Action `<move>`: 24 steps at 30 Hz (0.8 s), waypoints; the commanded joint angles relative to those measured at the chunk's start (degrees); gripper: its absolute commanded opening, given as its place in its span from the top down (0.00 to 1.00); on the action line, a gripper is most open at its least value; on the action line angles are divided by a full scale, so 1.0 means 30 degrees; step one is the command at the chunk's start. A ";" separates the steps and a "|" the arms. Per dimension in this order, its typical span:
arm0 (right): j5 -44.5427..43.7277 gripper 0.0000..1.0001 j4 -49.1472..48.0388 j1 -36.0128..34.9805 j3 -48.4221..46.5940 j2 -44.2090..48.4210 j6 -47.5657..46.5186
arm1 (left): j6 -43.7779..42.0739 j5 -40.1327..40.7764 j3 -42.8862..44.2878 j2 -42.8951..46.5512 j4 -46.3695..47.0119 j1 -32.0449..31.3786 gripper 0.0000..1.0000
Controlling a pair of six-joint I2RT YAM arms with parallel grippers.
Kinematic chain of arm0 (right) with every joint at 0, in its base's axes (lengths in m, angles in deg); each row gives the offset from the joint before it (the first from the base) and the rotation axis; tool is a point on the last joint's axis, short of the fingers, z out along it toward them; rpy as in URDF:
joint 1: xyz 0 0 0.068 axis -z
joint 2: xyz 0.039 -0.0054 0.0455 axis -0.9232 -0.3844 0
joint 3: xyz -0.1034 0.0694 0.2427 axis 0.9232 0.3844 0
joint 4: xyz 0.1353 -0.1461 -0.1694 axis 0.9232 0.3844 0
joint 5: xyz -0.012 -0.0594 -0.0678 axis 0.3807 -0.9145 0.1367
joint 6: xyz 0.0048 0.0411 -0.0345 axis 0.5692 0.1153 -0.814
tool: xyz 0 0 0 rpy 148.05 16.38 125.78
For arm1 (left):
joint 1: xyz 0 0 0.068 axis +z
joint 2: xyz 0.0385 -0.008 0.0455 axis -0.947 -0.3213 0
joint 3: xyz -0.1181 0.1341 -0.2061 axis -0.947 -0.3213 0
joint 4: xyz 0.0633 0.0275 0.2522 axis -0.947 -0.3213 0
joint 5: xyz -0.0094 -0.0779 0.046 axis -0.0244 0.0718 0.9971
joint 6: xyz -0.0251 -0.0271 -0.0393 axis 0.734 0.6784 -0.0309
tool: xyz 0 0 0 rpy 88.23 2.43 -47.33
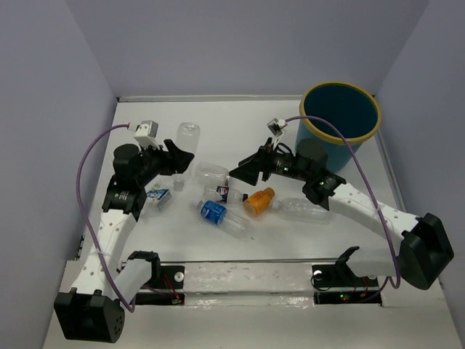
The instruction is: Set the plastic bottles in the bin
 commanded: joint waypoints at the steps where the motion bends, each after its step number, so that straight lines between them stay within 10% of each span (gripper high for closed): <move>1: -0.0242 0.03 -0.2638 -0.0650 -0.2447 -0.2090 -0.0202 | 0.1785 -0.6879 -0.2015 0.0879 0.2956 -0.0457 0.39; 17: -0.0915 0.01 -0.1734 -0.1383 -0.6495 -0.6550 -0.1637 | 0.0907 -0.8379 -0.2018 -0.0261 0.3223 -0.3741 0.39; 21: -0.1559 0.29 -0.1557 -0.1383 -0.6672 -0.6668 -0.1667 | 0.0877 -0.8616 -0.1960 -0.0176 0.3223 -0.3829 0.36; 24: -0.2378 0.57 -0.1557 -0.1558 -0.6321 -0.6054 -0.1550 | 0.0907 -0.7797 -0.1930 0.0440 0.3165 -0.3800 0.05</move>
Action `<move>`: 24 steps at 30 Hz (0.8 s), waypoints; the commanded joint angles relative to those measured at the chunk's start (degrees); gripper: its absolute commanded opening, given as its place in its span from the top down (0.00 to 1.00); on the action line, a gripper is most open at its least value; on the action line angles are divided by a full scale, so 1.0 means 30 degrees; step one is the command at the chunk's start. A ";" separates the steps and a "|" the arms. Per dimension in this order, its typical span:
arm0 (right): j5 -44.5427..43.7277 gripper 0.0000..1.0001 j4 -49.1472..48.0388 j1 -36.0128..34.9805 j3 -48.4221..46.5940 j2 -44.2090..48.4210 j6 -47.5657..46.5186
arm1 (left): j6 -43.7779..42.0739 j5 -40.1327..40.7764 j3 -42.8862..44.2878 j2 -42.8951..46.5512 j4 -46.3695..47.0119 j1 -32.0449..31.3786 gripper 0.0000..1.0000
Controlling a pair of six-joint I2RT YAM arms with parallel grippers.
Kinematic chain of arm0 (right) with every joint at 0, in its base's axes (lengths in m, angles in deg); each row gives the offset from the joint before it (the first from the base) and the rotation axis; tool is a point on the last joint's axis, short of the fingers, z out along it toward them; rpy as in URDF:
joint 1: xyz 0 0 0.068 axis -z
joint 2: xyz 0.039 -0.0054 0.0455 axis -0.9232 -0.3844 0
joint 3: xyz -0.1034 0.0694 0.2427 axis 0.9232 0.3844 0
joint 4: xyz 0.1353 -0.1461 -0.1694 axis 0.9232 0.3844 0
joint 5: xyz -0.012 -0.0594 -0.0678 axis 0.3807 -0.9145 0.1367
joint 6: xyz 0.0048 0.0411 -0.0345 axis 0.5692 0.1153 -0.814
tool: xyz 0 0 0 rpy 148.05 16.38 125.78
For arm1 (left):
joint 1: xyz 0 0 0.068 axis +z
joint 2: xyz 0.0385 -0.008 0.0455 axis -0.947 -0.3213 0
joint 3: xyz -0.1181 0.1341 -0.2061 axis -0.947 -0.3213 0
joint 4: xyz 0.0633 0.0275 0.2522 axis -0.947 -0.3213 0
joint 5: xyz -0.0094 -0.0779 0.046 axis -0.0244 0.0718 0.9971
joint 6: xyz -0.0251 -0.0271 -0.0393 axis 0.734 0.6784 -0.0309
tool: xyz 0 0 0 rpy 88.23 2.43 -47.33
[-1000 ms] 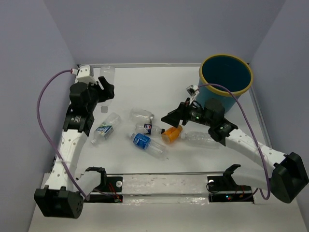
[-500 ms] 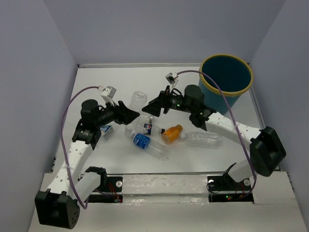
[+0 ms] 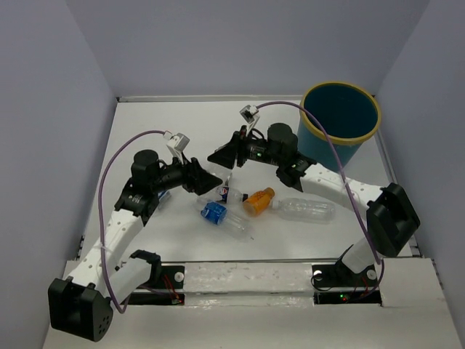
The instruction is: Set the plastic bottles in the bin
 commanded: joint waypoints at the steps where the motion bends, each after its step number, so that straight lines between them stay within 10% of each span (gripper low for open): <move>1: -0.1991 0.60 -0.0275 -0.0232 -0.0456 0.0751 -0.0260 | -0.0091 -0.0087 0.0568 0.1031 0.0812 -0.0055 0.01; 16: -0.9140 0.70 0.6869 0.5446 -0.3587 0.7341 -0.3686 | -0.0737 0.2463 0.0539 0.4430 -0.0009 -0.0055 0.01; 24: -1.9685 0.72 0.9218 0.8347 -0.4672 0.9076 -0.7429 | -0.1058 0.3194 0.0627 0.4695 -0.0565 -0.0200 0.01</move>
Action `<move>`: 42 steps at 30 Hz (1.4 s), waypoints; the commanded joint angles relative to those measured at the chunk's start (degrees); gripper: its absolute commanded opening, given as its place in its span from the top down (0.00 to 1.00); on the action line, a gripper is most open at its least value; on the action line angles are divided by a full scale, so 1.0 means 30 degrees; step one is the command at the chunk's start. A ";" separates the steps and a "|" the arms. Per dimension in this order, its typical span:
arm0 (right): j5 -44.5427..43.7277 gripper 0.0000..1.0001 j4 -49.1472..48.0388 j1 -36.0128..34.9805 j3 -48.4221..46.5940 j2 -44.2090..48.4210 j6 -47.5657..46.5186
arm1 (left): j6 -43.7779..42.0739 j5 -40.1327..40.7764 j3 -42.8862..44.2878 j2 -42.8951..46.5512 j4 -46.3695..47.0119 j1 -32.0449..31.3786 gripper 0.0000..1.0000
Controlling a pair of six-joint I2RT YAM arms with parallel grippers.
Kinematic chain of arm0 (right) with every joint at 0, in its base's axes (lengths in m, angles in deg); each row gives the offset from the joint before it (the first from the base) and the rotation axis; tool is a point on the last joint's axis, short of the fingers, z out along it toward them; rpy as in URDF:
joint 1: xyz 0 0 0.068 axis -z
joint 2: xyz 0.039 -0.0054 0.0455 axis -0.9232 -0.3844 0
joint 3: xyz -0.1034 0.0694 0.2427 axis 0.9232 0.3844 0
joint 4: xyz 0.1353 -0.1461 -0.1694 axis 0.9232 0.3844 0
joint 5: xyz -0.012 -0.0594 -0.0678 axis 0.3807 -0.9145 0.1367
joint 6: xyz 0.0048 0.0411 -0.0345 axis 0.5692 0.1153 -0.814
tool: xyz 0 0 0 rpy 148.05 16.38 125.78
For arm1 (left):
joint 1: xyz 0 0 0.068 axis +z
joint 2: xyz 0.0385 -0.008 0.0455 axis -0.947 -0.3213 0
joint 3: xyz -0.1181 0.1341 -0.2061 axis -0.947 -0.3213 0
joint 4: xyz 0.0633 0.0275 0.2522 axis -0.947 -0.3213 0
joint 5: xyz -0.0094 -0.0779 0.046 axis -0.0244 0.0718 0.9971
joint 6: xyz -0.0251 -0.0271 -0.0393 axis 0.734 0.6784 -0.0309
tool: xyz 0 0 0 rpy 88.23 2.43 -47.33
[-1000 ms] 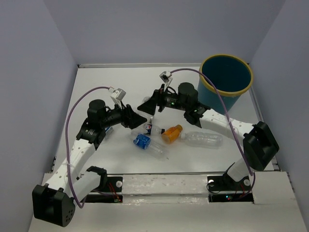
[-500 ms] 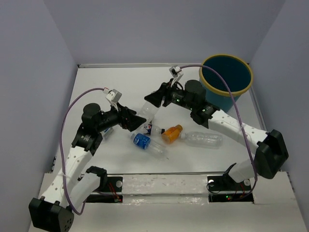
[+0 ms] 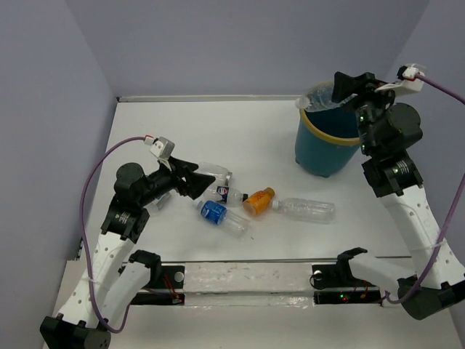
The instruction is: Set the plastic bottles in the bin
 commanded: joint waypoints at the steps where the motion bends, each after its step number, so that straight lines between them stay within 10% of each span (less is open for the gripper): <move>1: -0.6887 0.72 0.1058 0.0970 -0.0936 -0.0513 -0.3188 | -0.0446 0.0776 0.0649 0.0163 -0.0223 -0.0317 0.01; 6: -0.7250 0.66 0.1350 0.2027 -0.0938 -0.2152 -0.4305 | -0.0768 0.1539 0.0825 0.0279 -0.0722 -0.0758 0.01; 11: -0.6931 0.06 0.2195 0.2525 -0.1490 -0.2710 -0.5443 | -0.0974 0.2183 0.0884 0.0456 -0.1161 -0.0816 0.01; 13: -0.6025 0.01 0.3833 0.2526 -0.3384 -0.3091 -0.5245 | -0.0974 0.2243 0.0913 0.0456 -0.1162 -0.0817 0.01; 20: 0.6679 0.05 0.7096 -0.0015 -0.2706 -0.3327 -0.3342 | -0.0974 0.5132 0.1235 0.0397 -0.2008 -0.0817 0.01; 27: 0.7664 0.12 0.6536 -0.9736 0.0699 -0.6133 -0.3837 | -0.0652 1.0321 0.1586 0.1712 -0.3065 -0.0729 0.01; 42: 0.5027 0.11 0.6156 -1.3822 0.0734 -1.1734 -0.3426 | -0.0652 1.6571 0.2468 0.4469 -0.3301 -0.0934 0.01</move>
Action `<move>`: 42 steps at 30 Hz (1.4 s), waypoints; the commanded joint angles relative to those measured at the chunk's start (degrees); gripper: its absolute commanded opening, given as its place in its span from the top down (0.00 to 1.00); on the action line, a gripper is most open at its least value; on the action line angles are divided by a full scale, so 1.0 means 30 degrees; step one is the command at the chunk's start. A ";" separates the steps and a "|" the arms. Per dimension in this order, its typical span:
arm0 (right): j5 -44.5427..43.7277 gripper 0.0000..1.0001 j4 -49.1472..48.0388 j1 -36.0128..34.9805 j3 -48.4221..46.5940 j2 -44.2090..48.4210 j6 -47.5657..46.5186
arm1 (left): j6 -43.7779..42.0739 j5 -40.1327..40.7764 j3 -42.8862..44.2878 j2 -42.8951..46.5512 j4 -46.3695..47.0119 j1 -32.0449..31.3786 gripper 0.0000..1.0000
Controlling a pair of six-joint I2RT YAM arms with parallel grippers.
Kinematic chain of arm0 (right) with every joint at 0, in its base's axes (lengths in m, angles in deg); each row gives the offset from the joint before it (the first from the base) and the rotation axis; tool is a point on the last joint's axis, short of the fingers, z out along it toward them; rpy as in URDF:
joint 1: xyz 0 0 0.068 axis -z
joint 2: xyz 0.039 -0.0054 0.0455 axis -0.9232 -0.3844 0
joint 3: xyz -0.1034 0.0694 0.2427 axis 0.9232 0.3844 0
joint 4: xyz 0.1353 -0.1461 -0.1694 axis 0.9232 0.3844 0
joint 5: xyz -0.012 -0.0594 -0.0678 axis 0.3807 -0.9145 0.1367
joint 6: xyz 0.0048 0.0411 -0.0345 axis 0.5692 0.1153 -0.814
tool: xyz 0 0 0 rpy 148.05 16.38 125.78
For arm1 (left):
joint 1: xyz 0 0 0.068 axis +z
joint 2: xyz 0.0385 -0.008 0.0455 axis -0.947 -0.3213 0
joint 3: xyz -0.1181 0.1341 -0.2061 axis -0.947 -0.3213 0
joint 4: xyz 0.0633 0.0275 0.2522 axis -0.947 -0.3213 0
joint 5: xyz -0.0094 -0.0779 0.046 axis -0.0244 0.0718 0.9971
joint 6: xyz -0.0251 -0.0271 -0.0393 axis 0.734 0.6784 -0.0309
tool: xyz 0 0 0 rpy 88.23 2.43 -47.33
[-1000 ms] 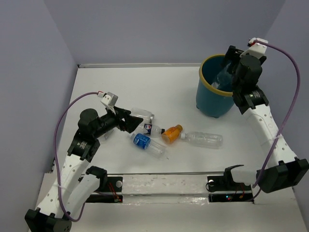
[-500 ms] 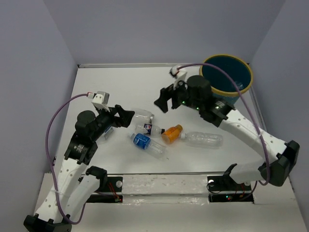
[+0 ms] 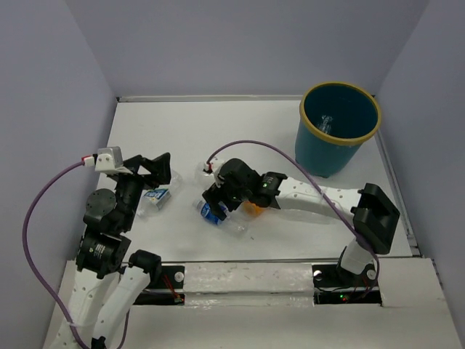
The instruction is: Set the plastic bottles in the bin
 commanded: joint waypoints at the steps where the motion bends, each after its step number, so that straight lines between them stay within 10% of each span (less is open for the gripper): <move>1: -0.1050 0.12 -0.0496 -0.0663 -0.0833 -0.1359 0.0042 | -0.0091 0.1664 -0.0367 0.0506 0.0961 -0.0089 0.01; 16: -0.3012 0.14 0.0001 -0.3126 -0.2122 -0.5054 -0.0194 | -0.0032 0.0900 -0.0839 0.0242 0.1372 -0.0089 0.01; 20: -0.3307 0.30 0.0119 -0.3302 -0.2386 -0.5085 -0.0077 | -0.0003 0.0871 -0.0897 0.0330 0.1372 -0.0088 0.01; 31: -0.8979 0.46 -0.0467 -0.3302 -0.2208 0.2204 -0.1268 | -0.0120 0.0520 -0.0927 0.0681 0.1284 -0.0088 0.01; 36: -1.5187 0.48 -0.1866 0.0548 -0.3762 0.4784 -0.4610 | -0.0208 0.0051 -0.1044 0.0508 0.1343 -0.0089 0.01; 42: -1.4972 0.49 -0.7514 0.8084 -0.3063 0.6691 -0.6142 | -0.0413 -0.0388 -0.1074 -0.0166 0.1050 -0.0060 0.01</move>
